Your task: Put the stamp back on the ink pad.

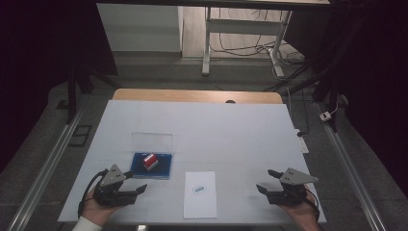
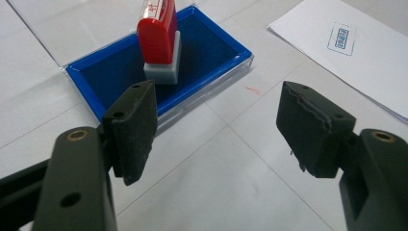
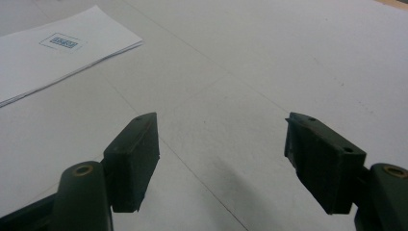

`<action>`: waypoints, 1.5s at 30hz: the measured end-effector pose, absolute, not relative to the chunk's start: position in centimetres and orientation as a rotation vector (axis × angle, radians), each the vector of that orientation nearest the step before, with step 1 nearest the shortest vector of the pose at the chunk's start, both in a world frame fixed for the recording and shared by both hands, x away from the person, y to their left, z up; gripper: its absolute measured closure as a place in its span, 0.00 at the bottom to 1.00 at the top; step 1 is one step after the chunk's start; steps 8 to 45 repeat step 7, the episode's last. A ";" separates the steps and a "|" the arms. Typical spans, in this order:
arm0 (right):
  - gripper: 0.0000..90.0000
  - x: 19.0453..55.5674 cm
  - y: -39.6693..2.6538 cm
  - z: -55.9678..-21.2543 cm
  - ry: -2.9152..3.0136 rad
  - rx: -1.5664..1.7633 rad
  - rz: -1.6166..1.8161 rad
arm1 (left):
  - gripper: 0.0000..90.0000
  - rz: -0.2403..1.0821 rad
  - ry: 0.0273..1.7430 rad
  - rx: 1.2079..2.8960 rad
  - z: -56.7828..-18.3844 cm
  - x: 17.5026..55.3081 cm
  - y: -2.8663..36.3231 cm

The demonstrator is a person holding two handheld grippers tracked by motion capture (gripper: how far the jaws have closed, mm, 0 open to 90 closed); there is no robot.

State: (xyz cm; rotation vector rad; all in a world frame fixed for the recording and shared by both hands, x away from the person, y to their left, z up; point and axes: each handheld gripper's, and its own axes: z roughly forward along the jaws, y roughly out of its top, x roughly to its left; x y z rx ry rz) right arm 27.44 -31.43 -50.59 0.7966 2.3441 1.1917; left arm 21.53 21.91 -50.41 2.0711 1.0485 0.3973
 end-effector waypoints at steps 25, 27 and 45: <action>0.30 27.5 -31.4 -50.6 2.353 0.793 1.190 | 0.35 0.399 1.046 2.081 -50.6 21.7 21.8; 0.30 27.5 -31.4 -50.6 2.353 0.793 1.190 | 0.35 0.399 1.046 2.081 -50.6 21.7 21.8; 0.30 27.5 -31.4 -50.6 2.353 0.793 1.190 | 0.35 0.399 1.046 2.081 -50.6 21.7 21.8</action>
